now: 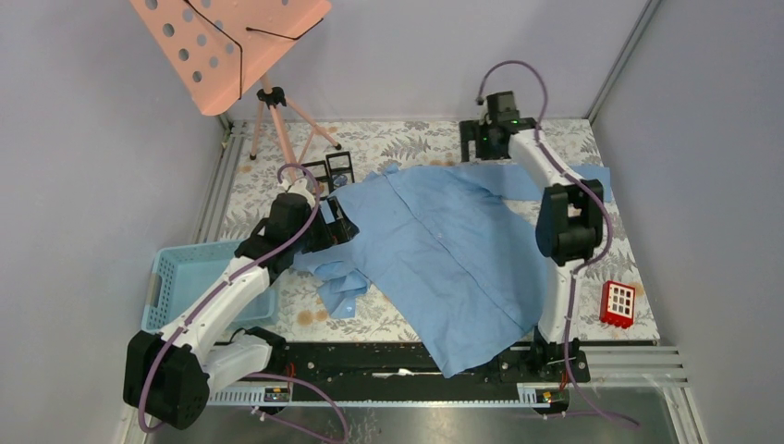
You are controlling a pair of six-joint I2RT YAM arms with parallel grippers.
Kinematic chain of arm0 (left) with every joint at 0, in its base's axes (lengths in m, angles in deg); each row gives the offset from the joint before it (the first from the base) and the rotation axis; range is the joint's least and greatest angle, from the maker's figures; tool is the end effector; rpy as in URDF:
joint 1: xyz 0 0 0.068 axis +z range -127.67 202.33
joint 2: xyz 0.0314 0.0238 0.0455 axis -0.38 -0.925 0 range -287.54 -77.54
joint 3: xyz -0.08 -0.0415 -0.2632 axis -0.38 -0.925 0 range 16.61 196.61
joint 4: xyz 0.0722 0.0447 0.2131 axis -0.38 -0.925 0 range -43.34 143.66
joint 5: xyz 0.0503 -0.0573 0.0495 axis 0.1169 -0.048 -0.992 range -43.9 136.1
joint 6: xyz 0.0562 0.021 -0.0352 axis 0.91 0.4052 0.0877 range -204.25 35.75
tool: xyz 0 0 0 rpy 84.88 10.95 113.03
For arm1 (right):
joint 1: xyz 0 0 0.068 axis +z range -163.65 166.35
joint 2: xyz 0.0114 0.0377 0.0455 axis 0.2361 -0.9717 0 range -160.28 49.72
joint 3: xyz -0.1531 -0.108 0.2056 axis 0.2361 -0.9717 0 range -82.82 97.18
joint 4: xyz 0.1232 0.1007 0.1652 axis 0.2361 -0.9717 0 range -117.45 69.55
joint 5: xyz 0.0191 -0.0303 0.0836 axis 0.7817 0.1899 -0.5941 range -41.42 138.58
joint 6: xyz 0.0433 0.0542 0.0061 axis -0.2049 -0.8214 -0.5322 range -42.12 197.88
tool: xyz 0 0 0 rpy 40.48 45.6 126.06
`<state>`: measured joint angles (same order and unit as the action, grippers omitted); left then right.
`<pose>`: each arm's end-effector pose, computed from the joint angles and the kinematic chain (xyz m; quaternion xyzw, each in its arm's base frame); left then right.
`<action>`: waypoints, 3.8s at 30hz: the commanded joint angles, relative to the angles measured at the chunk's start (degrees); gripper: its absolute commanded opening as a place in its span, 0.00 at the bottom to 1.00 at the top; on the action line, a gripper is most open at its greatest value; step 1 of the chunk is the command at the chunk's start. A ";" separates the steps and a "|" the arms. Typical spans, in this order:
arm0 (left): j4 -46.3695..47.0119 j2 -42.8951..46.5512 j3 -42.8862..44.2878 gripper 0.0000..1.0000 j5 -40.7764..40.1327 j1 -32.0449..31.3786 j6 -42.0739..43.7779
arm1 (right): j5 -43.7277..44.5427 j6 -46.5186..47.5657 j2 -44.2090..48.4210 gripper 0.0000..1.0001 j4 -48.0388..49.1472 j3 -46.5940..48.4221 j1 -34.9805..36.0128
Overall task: Pin the brooch onto the clothing
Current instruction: Flatten out the clothes at the center of the board.
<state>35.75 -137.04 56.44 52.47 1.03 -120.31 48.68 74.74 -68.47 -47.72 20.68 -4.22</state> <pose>0.1886 -0.0802 0.2520 -0.0907 0.8916 -0.2553 0.3629 0.4570 0.0758 0.2684 -0.0498 0.9120 0.0438 0.4047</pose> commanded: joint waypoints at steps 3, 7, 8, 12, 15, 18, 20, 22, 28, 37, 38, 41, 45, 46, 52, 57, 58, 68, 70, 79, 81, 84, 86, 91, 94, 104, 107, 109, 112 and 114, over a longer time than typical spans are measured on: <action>2.94 -0.04 0.58 0.99 1.12 0.34 -0.66 | -2.91 8.24 -6.37 1.00 -8.57 7.98 5.38; 3.44 -0.50 0.09 0.99 1.67 0.32 -1.24 | -2.69 9.57 -10.84 0.99 -12.05 14.97 6.63; 3.57 -0.60 -0.02 0.99 1.71 0.31 -1.36 | -1.82 10.10 -12.32 0.98 -13.17 16.74 7.09; 3.61 -0.49 -0.13 0.99 1.58 0.37 -1.44 | 2.15 13.49 -17.57 0.87 -17.60 23.32 9.05; 3.57 -0.54 -0.30 0.99 1.32 0.36 -1.31 | 3.47 15.99 -18.93 0.72 -18.98 25.10 10.78; 3.57 -0.77 -0.36 0.99 1.27 0.36 -1.40 | 5.66 17.83 -17.86 0.51 -17.91 23.19 12.65; 3.60 -0.71 -0.43 0.99 1.39 0.38 -1.39 | 4.33 17.97 -16.69 0.47 -17.01 20.74 13.10; 3.43 -0.63 -0.51 0.99 1.44 0.35 -1.31 | 3.07 18.39 -16.44 0.52 -17.26 20.14 13.07; 2.70 0.71 -0.87 0.99 1.28 0.39 -1.30 | 4.14 18.52 -17.97 0.56 -19.99 21.83 13.08; 1.01 3.01 -1.12 0.99 0.44 0.40 -1.30 | 9.06 19.75 -20.93 0.14 -21.02 26.40 13.58; 0.91 3.31 -1.21 0.99 0.35 0.41 -1.30 | 9.53 20.01 -20.78 0.08 -20.98 25.79 13.74; 0.65 3.92 -1.35 0.99 0.25 0.38 -1.38 | 10.33 20.14 -19.05 0.00 -20.33 22.10 13.90; 0.72 4.46 -1.75 0.99 0.14 0.38 -1.54 | 9.77 18.08 -10.90 0.00 -15.20 9.43 14.24; 0.88 4.43 -1.70 0.99 0.18 0.38 -1.61 | 9.20 17.31 -8.24 0.00 -13.28 5.79 14.41; 2.47 2.89 -1.44 0.99 0.68 0.38 -2.30 | 6.55 11.09 4.13 0.00 -5.85 -13.26 15.32; 3.56 -0.19 0.80 0.99 1.02 0.38 -1.38 | 5.89 7.91 9.85 0.00 -3.88 -22.79 16.23; 3.62 -0.91 1.48 0.99 1.03 0.38 -1.12 | 5.17 7.30 11.21 0.00 -3.77 -24.87 16.35; 8.37 -12.52 11.14 0.99 3.86 -0.65 0.16 | 0.08 -1.56 23.03 0.00 -0.77 -40.35 19.55; 8.77 -15.41 13.64 0.99 3.96 -1.94 1.28 | -1.81 -3.48 24.99 0.00 0.54 -43.43 20.76; 8.74 -31.99 28.62 0.99 6.23 -5.48 6.22 | -3.37 -9.04 31.44 0.00 2.69 -48.44 23.00; 8.16 -35.84 33.44 0.99 7.53 -5.70 6.79 | -3.88 -10.05 31.73 0.00 2.77 -48.97 23.07; 6.22 -42.53 40.38 0.99 9.22 -6.45 8.32 | -4.87 -10.82 32.42 0.00 4.17 -51.02 23.04; 3.85 -46.87 44.71 0.99 9.96 -7.35 9.67 | -5.42 -11.21 32.93 0.00 5.19 -52.33 23.08; 2.53 -54.22 49.66 0.98 10.11 -9.46 11.87 | -6.14 -11.61 33.67 0.00 6.59 -53.91 23.09; 0.47 -57.77 52.90 0.98 10.55 -10.00 12.41 | -6.44 -11.63 33.37 0.00 6.84 -53.85 23.08; -3.12 -65.01 59.20 0.99 8.79 -12.18 15.42 | -7.68 -12.11 32.67 0.00 7.97 -54.26 23.07; -3.39 -66.24 60.34 0.95 8.34 -12.32 15.64 | -7.98 -12.33 32.92 0.00 8.33 -54.70 23.08; -3.44 -66.79 60.97 0.91 8.72 -12.59 16.10 | -8.01 -12.41 32.93 0.00 8.33 -54.82 23.08; -4.13 -67.13 61.32 0.77 8.65 -13.26 16.83 | -7.93 -12.50 32.91 0.00 8.51 -55.01 23.09; -4.53 -67.06 61.10 0.62 8.12 -13.49 17.06 | -7.83 -12.60 32.87 0.00 8.59 -55.03 23.08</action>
<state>31.25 -203.86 115.15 61.70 -11.58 -105.09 42.82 63.01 -36.80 -39.89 -33.96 18.33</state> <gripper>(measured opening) 0.745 0.014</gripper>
